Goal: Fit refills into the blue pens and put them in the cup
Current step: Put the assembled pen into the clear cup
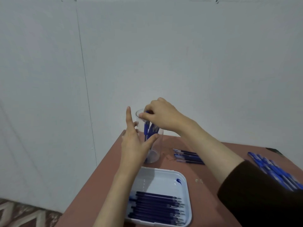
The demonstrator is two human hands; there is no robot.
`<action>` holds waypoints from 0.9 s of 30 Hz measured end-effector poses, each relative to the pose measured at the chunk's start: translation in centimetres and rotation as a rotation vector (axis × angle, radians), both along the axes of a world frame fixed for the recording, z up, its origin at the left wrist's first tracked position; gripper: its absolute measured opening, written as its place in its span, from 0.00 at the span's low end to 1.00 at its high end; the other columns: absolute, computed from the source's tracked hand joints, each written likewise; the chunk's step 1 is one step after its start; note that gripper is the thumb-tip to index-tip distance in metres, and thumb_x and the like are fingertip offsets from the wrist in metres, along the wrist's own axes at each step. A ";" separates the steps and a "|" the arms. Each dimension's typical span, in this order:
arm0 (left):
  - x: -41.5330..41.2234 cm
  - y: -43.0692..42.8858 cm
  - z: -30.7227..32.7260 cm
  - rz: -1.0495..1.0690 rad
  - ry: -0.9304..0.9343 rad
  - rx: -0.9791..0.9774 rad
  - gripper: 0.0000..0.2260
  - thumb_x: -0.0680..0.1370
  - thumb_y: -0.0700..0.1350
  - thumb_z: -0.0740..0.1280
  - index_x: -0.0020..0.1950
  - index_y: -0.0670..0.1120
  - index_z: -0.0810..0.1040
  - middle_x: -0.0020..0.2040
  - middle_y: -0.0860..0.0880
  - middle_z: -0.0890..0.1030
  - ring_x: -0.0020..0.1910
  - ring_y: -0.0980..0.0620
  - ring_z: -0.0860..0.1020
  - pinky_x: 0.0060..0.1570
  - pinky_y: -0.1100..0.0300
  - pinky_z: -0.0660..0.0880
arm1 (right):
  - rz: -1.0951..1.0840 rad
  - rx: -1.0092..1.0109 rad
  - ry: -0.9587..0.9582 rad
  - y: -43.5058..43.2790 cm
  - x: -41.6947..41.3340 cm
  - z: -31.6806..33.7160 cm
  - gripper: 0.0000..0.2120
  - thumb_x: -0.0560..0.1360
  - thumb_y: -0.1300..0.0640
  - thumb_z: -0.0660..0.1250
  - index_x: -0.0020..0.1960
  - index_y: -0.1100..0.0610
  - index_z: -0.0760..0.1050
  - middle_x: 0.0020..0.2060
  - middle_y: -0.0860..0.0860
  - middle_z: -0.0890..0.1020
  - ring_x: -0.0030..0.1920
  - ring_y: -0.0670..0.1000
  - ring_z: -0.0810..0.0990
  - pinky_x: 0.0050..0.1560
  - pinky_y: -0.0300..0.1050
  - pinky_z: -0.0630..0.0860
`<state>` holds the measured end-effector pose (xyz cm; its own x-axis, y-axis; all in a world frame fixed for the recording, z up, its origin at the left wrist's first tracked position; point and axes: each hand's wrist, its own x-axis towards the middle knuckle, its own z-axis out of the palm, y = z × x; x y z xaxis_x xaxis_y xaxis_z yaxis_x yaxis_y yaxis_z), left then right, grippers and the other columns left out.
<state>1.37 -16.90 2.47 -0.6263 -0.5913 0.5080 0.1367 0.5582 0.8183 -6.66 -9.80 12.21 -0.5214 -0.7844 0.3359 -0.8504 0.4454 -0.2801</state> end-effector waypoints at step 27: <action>-1.5 13.2 0.1 -0.157 0.193 -0.466 0.12 0.73 0.41 0.59 0.50 0.47 0.81 0.47 0.52 0.80 0.51 0.51 0.72 0.53 0.74 0.62 | -0.520 0.158 -0.211 21.3 -2.4 -5.2 0.05 0.74 0.52 0.68 0.49 0.51 0.78 0.42 0.48 0.80 0.46 0.51 0.78 0.46 0.46 0.74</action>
<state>-0.13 -3.69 2.59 -0.5584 -0.1824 0.8093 0.3712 0.8175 0.4404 -9.05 11.51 6.96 -0.8944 -0.4394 0.0829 -0.4418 0.8398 -0.3156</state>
